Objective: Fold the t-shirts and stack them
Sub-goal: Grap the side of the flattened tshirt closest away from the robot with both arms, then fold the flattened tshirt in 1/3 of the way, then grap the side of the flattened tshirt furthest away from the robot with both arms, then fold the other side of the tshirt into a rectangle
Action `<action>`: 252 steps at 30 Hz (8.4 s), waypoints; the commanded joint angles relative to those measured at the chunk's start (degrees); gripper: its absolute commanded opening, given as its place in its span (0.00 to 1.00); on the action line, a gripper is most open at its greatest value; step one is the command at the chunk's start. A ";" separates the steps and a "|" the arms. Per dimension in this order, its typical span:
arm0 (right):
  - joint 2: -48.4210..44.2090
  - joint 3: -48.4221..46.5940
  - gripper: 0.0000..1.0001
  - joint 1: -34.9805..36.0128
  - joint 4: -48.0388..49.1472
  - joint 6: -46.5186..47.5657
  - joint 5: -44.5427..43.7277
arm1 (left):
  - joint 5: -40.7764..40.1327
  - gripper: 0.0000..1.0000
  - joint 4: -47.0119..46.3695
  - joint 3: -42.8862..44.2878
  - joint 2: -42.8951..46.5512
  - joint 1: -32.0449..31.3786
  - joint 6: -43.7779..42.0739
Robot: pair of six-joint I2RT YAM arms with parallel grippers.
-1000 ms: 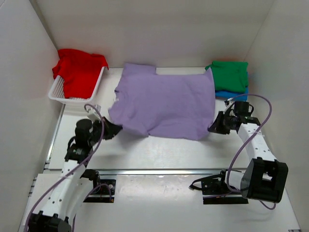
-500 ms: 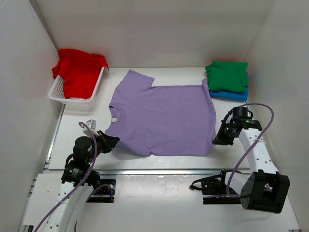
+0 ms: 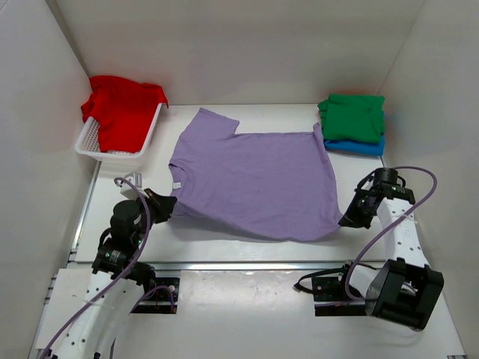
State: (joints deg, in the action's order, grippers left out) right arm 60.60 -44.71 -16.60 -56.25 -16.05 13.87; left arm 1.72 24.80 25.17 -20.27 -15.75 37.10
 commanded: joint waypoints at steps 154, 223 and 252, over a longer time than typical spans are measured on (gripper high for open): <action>33.43 -29.02 0.37 18.98 24.17 4.98 -9.30 | -2.67 0.67 -17.93 47.68 -80.79 9.15 -17.94; 62.22 -63.87 0.00 14.49 21.78 7.35 1.33 | 3.47 0.00 7.98 79.43 -102.17 13.20 -24.71; 29.67 -11.11 0.00 6.05 37.79 9.38 16.80 | 1.89 0.00 2.98 23.88 -50.93 15.75 -24.71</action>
State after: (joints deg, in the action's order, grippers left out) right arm 93.19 -56.90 -9.56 -21.63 -7.07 29.39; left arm 4.99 28.25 49.71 -74.63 -0.49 12.12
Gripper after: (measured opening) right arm 0.021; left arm 0.019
